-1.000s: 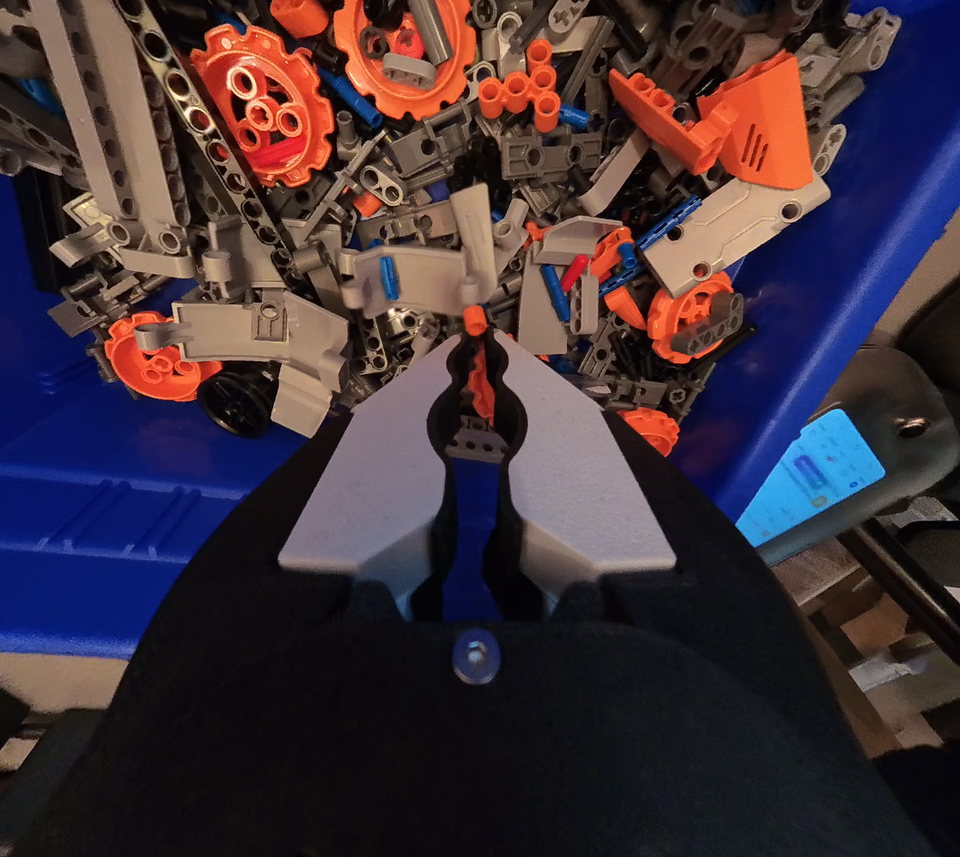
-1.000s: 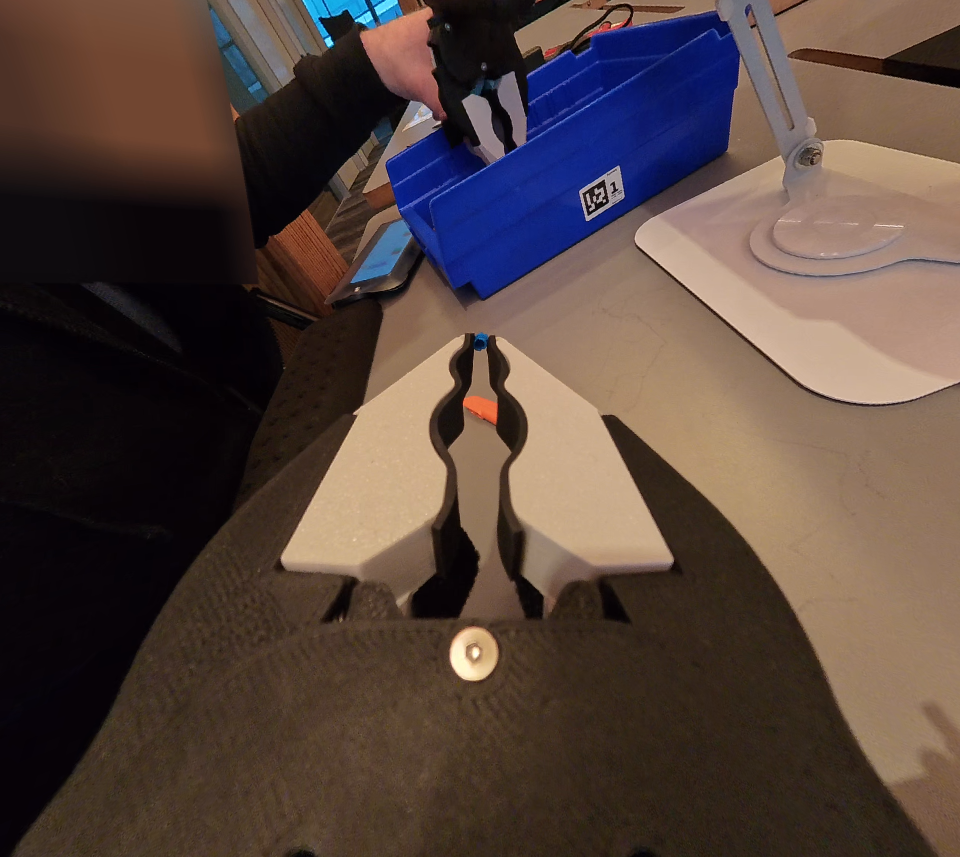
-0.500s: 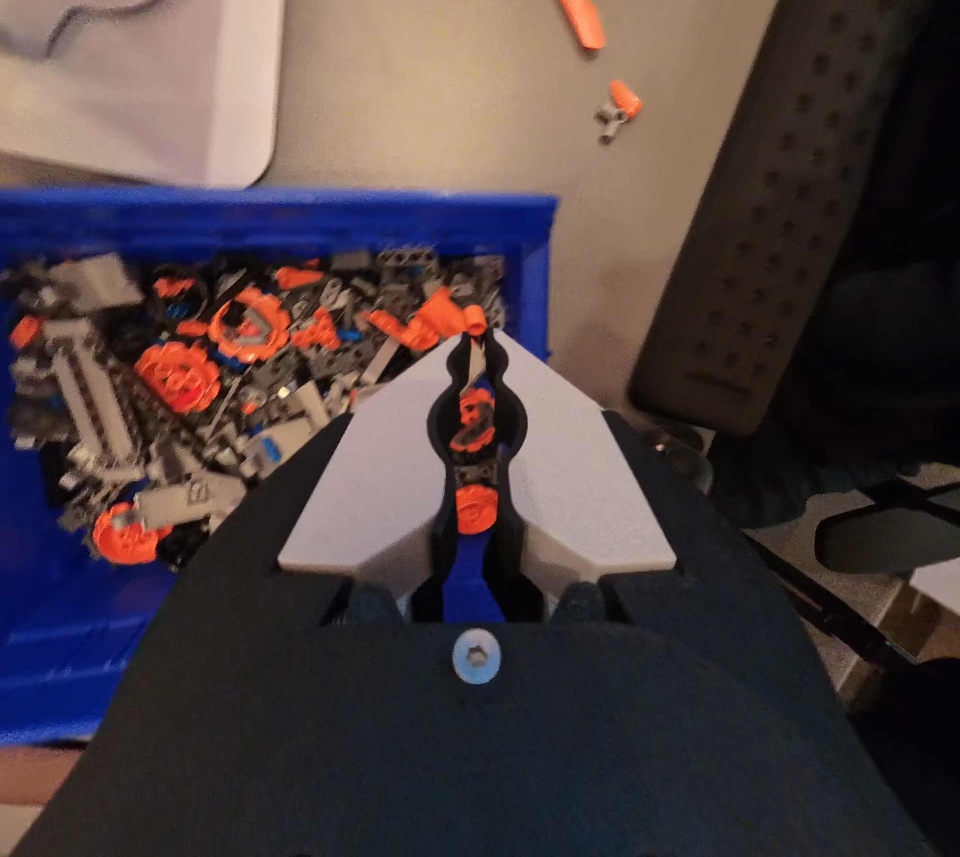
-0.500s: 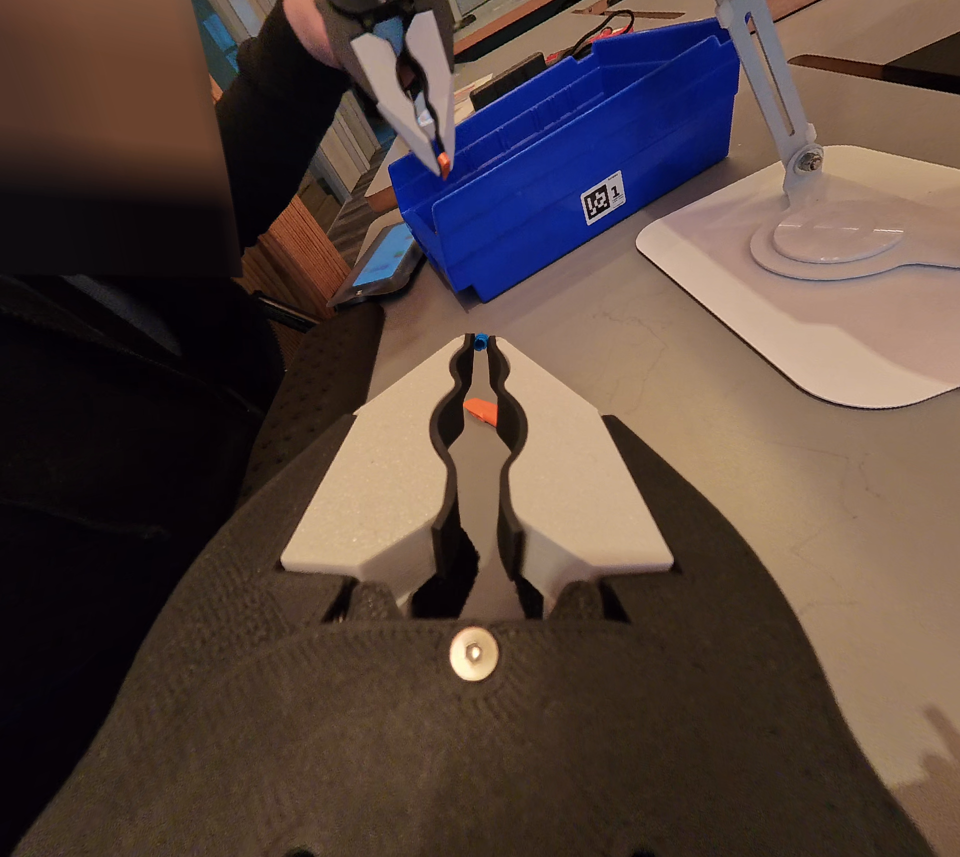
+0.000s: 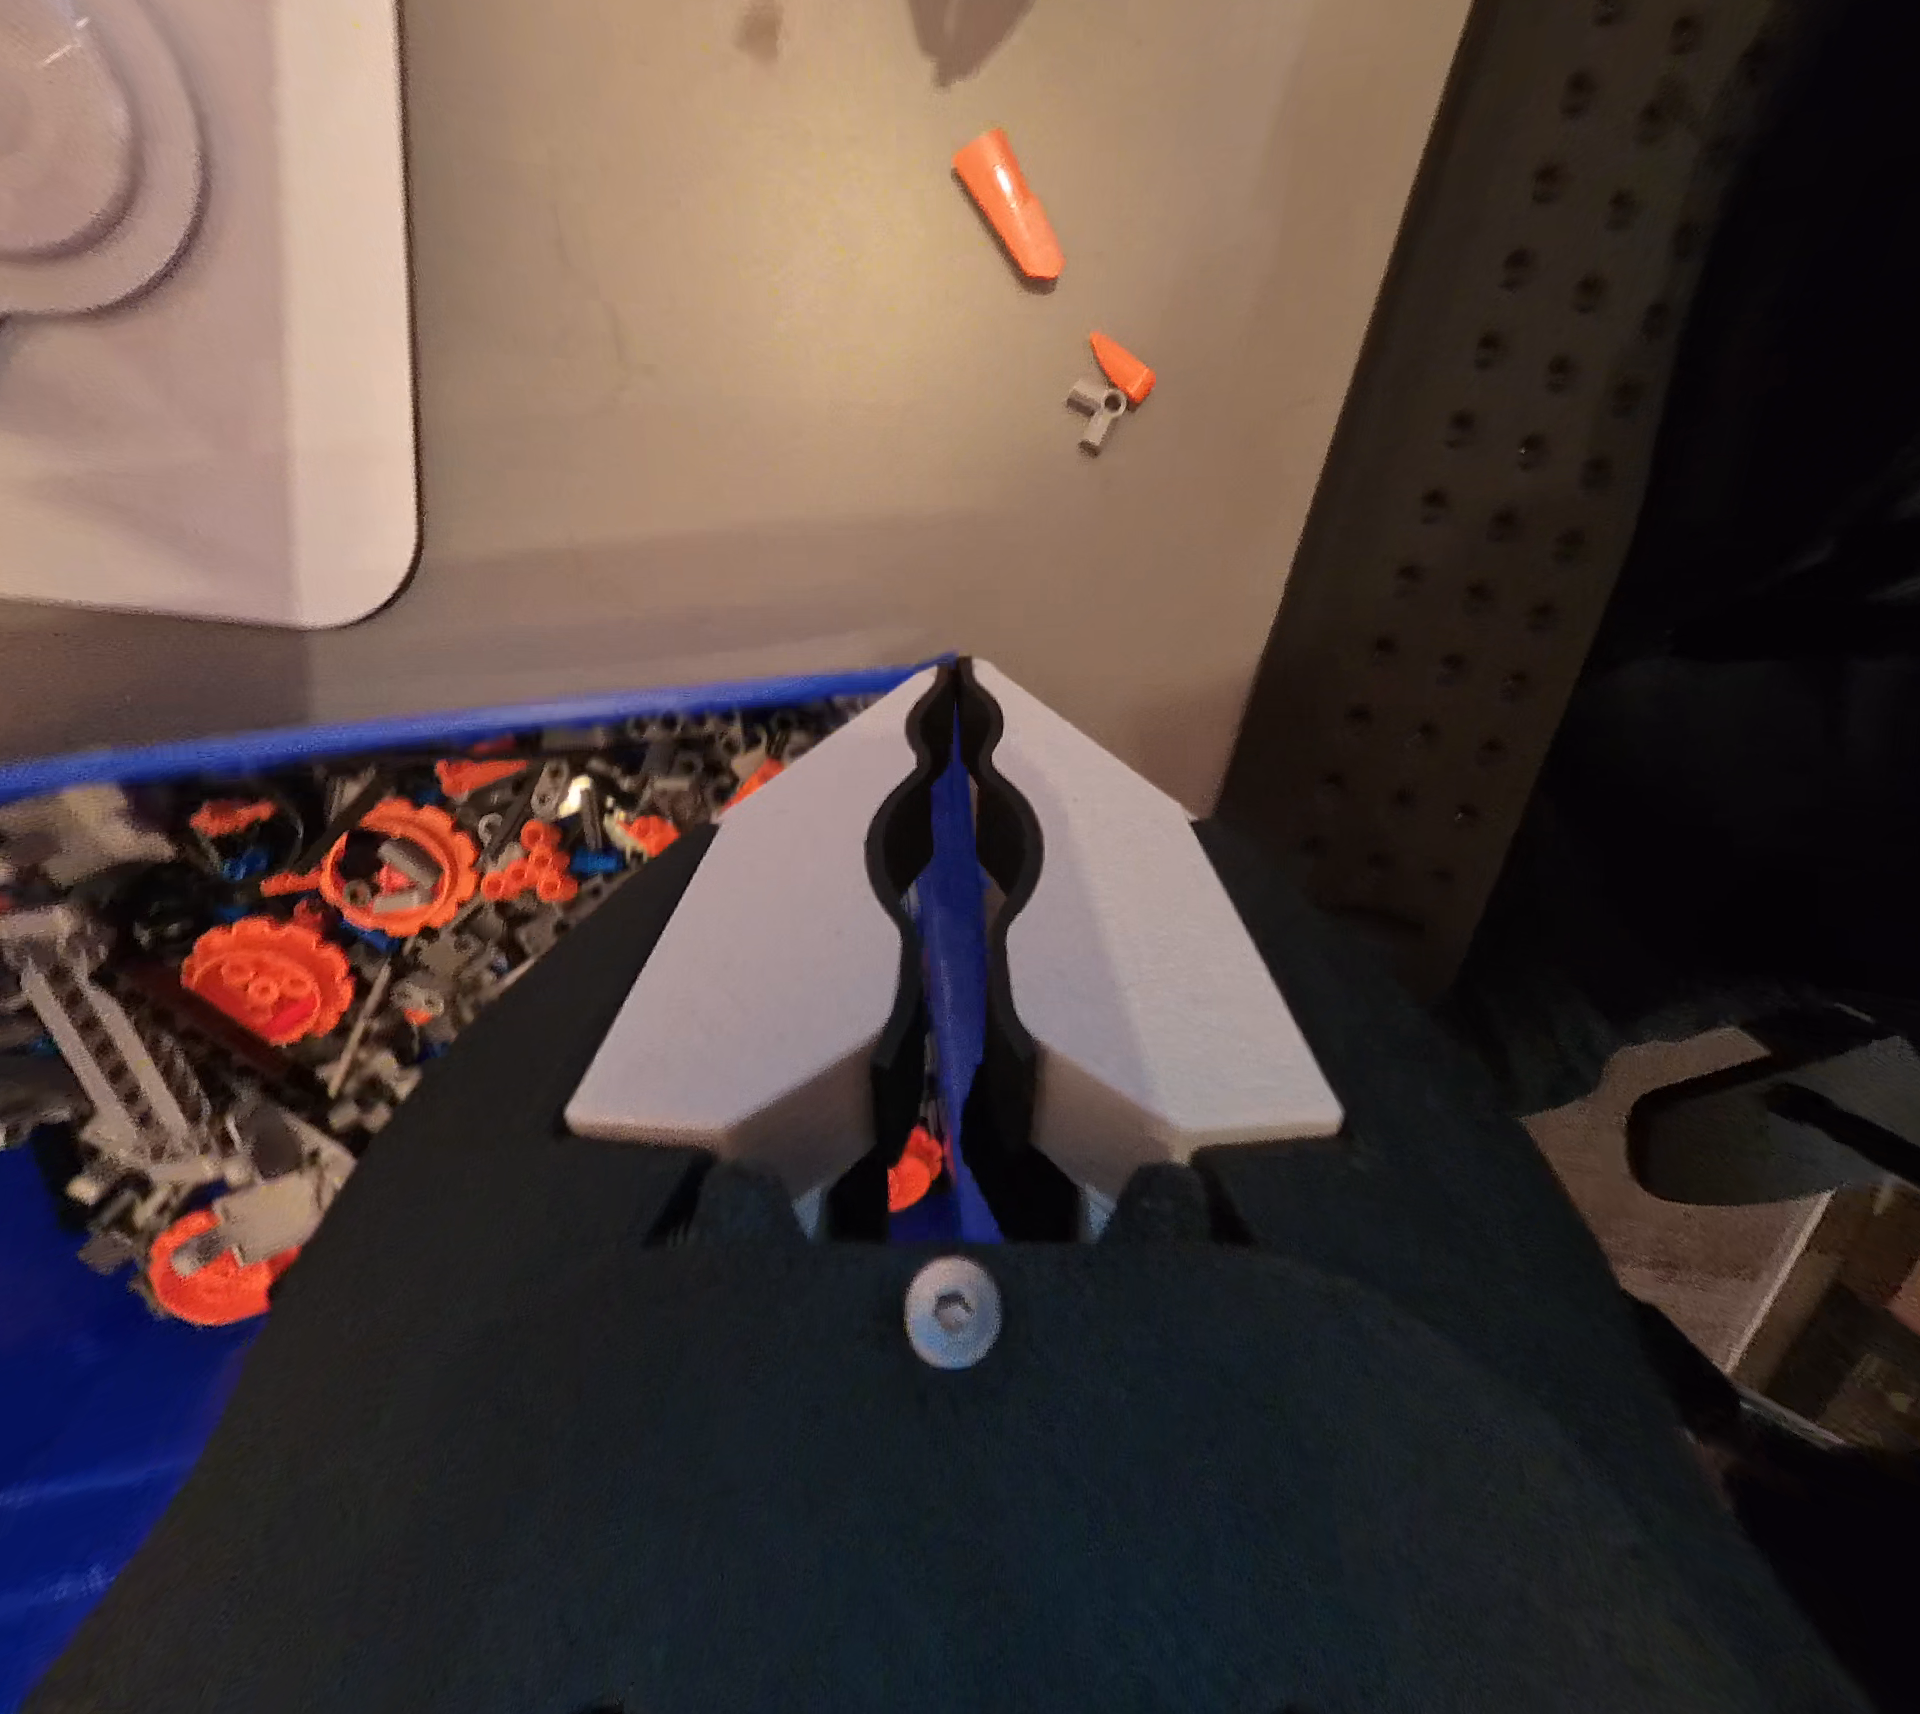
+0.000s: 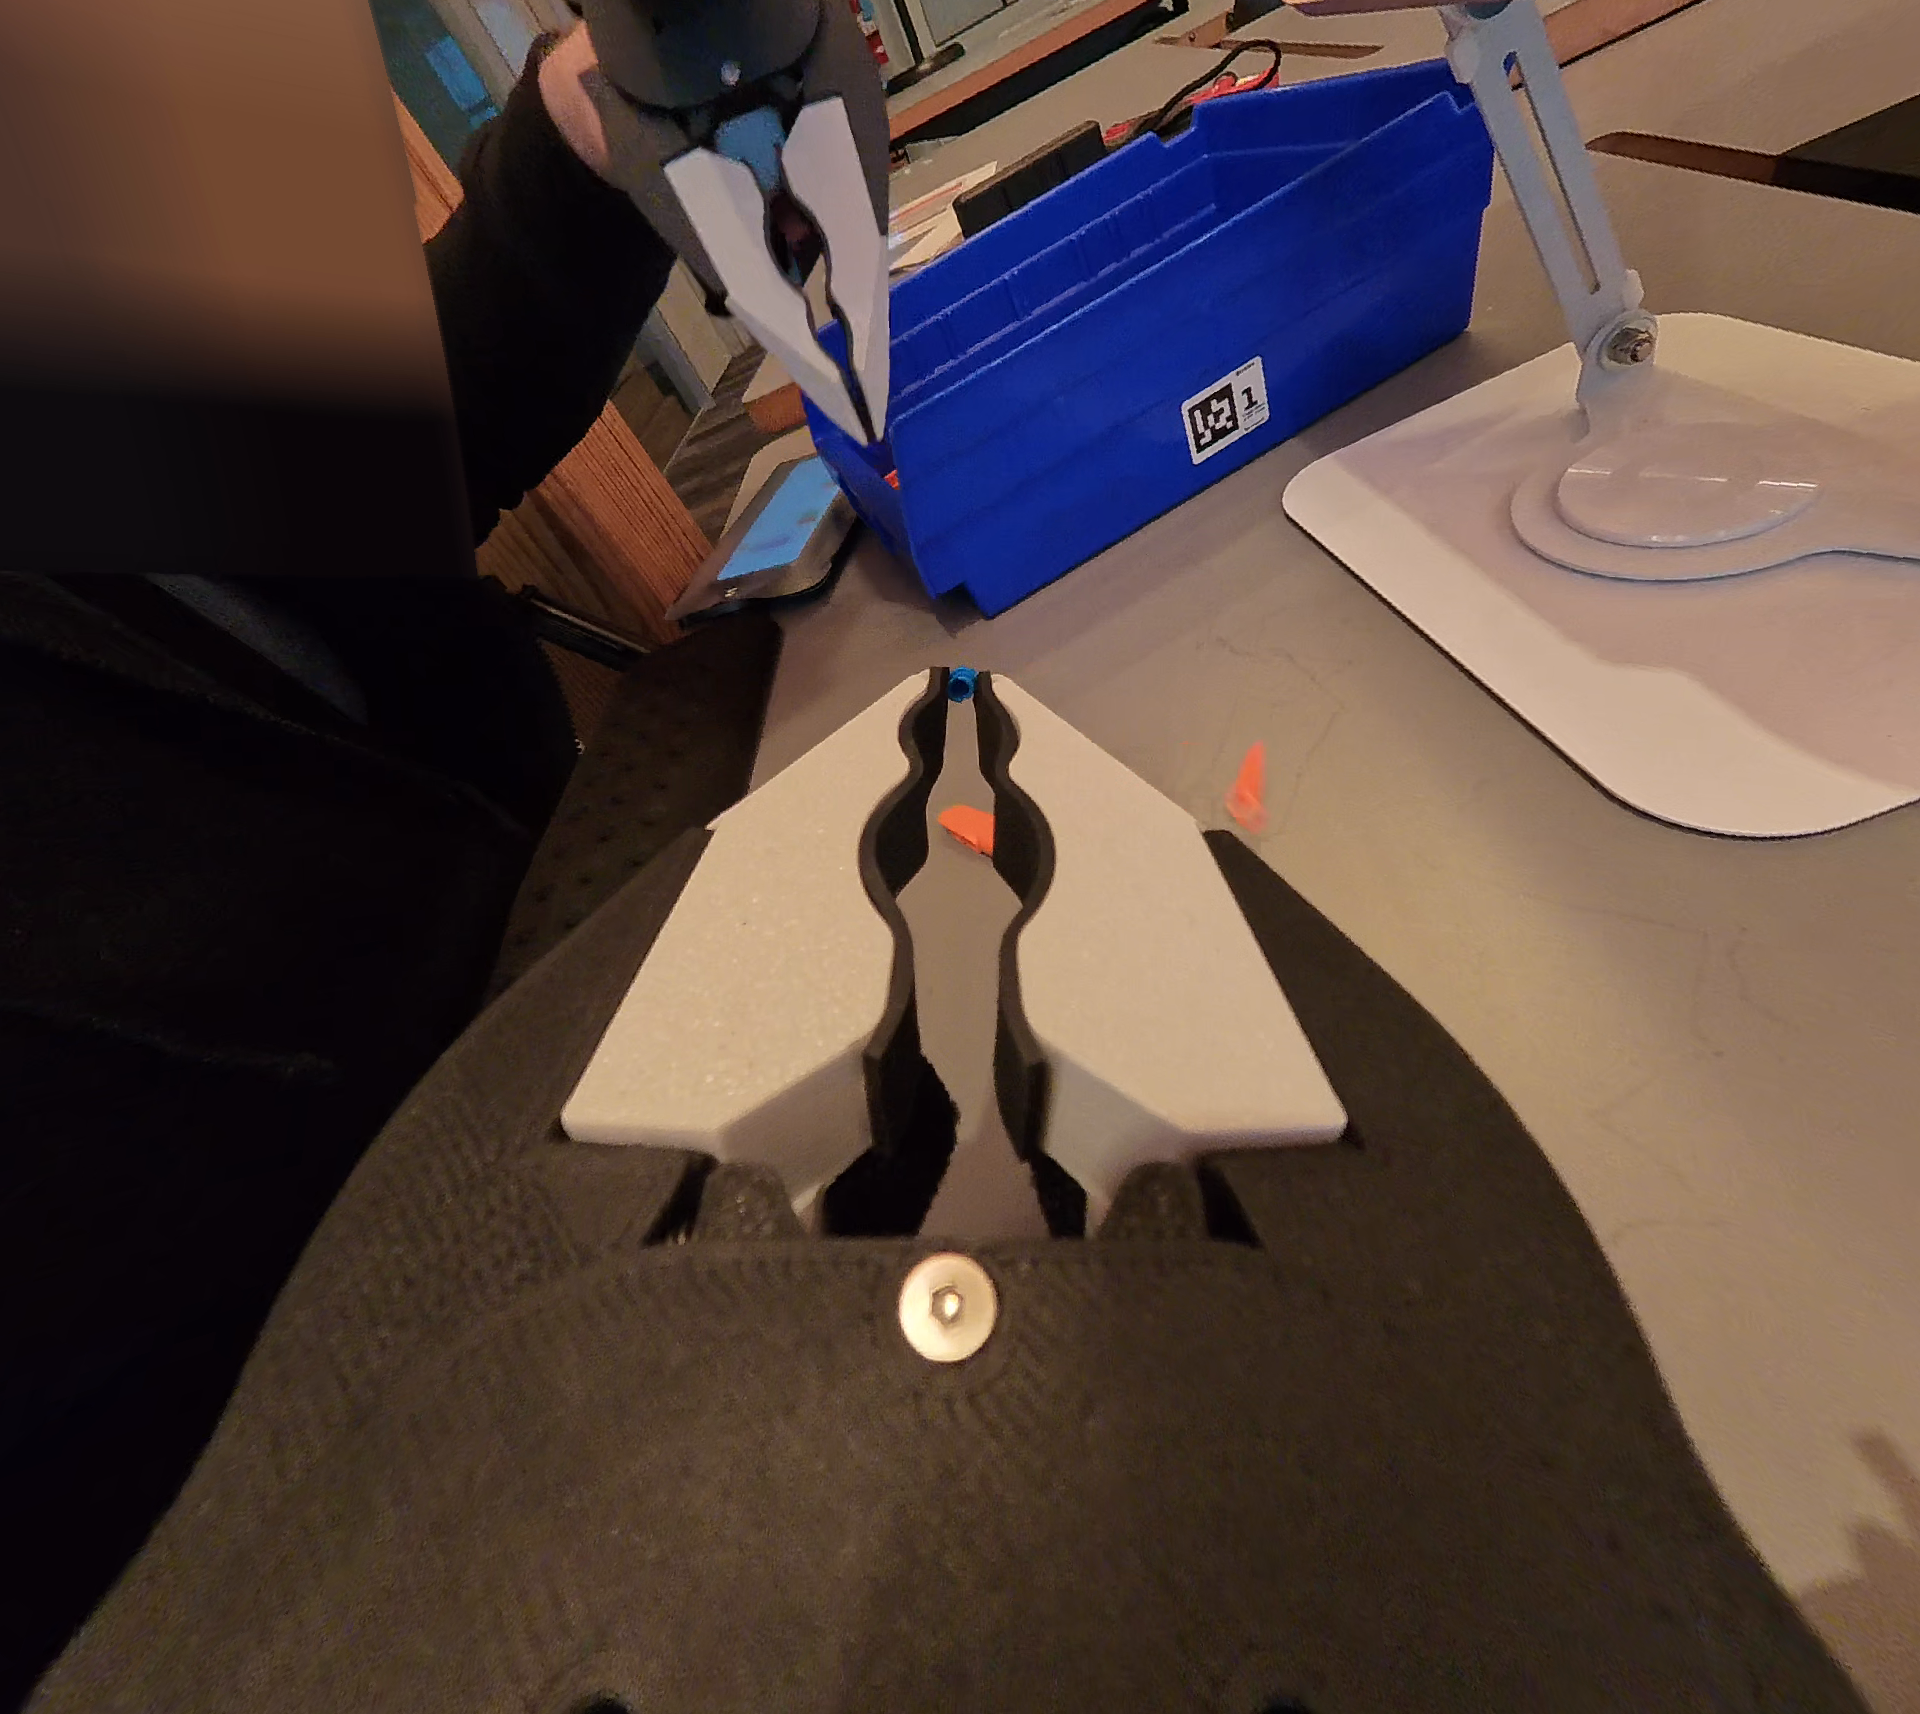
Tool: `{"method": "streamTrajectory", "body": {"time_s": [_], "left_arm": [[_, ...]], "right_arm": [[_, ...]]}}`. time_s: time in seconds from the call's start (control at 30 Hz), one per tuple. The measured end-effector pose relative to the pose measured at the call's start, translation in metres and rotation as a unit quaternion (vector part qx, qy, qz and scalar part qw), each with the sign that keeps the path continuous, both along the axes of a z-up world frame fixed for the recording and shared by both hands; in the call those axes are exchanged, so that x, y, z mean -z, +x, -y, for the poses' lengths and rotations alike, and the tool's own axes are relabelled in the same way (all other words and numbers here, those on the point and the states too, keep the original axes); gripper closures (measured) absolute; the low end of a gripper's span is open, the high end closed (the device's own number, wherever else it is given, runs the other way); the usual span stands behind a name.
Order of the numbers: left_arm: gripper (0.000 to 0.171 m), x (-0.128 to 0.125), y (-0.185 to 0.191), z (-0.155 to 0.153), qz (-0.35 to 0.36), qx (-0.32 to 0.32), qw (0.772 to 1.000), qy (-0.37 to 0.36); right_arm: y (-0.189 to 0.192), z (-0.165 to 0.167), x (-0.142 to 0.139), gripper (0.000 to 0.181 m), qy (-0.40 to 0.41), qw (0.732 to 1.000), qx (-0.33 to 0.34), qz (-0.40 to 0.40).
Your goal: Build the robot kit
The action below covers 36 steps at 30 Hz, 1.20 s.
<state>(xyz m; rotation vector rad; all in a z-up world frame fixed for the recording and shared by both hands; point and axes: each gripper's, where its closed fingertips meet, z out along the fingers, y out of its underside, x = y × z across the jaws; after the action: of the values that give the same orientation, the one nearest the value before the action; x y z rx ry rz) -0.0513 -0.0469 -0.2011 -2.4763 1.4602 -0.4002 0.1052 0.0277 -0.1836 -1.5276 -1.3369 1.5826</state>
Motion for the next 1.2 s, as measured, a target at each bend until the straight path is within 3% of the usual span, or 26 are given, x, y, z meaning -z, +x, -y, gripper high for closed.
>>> {"method": "streamTrajectory", "body": {"time_s": [0.13,0.27,0.37,0.57,0.77,1.03,1.2], "left_arm": [[0.171,-0.014,-0.050,-0.012,-0.014,-0.062,0.998,0.026],[0.166,-0.009,-0.103,-0.014,-0.049,-0.110,0.992,0.026],[0.162,0.002,-0.122,-0.005,-0.067,-0.110,0.992,0.004],[0.156,0.049,-0.137,0.008,-0.135,-0.090,0.985,-0.058],[0.154,0.076,-0.136,0.007,-0.174,-0.060,0.979,-0.088],[0.154,0.080,-0.134,0.009,-0.169,-0.070,0.977,-0.113],[0.171,0.084,-0.137,0.005,-0.154,-0.089,0.979,-0.101]], "right_arm": [[0.000,-0.002,0.002,0.178,-0.003,1.000,0.002,0.001],[-0.001,-0.002,0.003,0.178,-0.002,1.000,0.002,0.005],[-0.001,-0.002,0.005,0.178,-0.002,1.000,0.003,0.008],[-0.002,-0.002,0.009,0.178,-0.003,1.000,0.003,0.014],[-0.002,-0.003,0.010,0.178,-0.004,1.000,0.003,0.015],[-0.002,-0.003,0.009,0.178,-0.005,1.000,0.003,0.013],[-0.002,-0.003,0.009,0.178,-0.006,1.000,0.003,0.013]]}}
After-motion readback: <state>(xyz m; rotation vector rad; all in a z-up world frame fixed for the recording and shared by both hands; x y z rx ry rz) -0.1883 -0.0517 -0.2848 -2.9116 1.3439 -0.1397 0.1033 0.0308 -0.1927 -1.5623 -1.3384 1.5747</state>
